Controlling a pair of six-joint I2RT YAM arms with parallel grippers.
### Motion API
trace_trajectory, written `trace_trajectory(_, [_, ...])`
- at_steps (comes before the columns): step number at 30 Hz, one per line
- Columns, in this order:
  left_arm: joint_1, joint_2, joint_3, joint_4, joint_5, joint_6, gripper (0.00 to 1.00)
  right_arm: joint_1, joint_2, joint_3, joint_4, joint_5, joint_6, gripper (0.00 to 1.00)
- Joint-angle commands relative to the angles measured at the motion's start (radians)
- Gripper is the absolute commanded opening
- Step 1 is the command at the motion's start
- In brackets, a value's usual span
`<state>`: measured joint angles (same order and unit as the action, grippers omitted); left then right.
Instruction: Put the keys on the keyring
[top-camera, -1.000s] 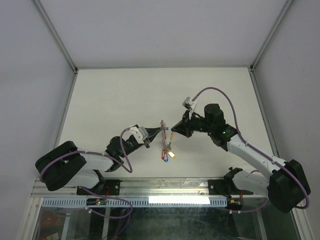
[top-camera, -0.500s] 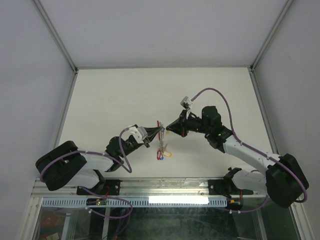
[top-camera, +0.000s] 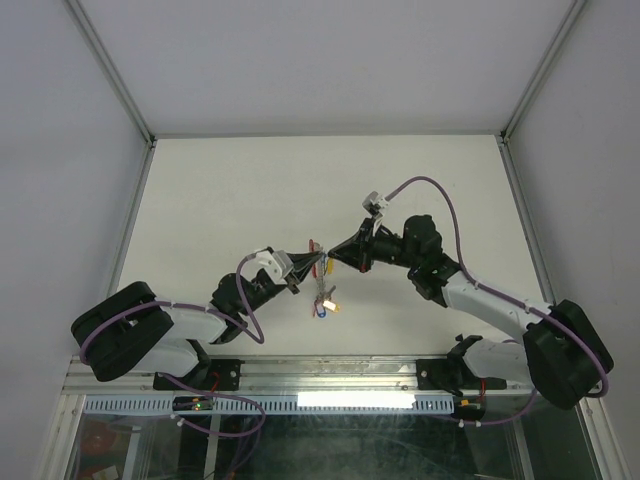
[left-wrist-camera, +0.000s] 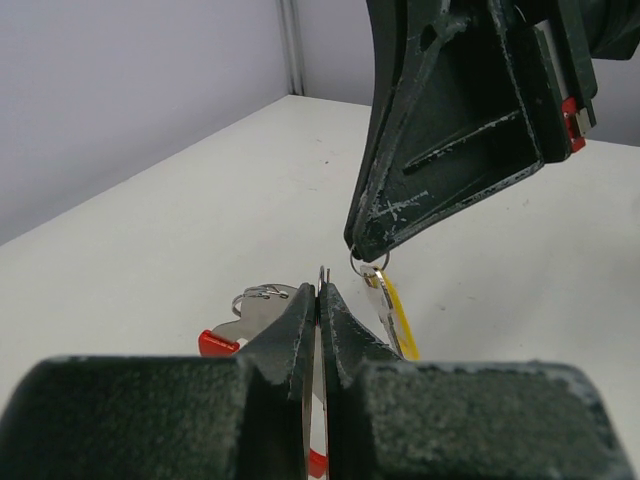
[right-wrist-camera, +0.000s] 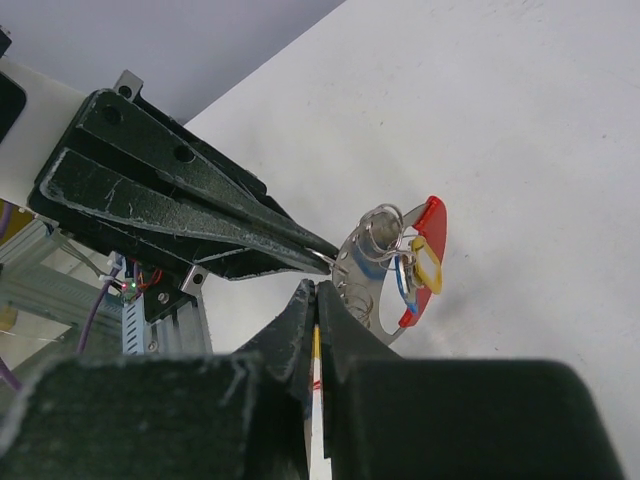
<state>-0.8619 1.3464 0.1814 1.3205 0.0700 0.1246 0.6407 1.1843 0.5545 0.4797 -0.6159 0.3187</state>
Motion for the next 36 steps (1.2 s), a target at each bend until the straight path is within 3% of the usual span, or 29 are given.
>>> trace_trajectory(1, [0.010,-0.023,-0.008,0.113,-0.059,-0.052,0.00,0.012,0.005,-0.018,0.147,0.024,0.060,0.00])
trace_trajectory(13, [0.010,-0.020,-0.014,0.131,-0.114,-0.087,0.00,0.032,0.029,-0.088,0.342,0.132,0.165,0.00])
trace_trajectory(36, [0.010,-0.011,-0.002,0.112,-0.070,-0.076,0.00,0.054,0.103,-0.046,0.401,0.165,0.190,0.00])
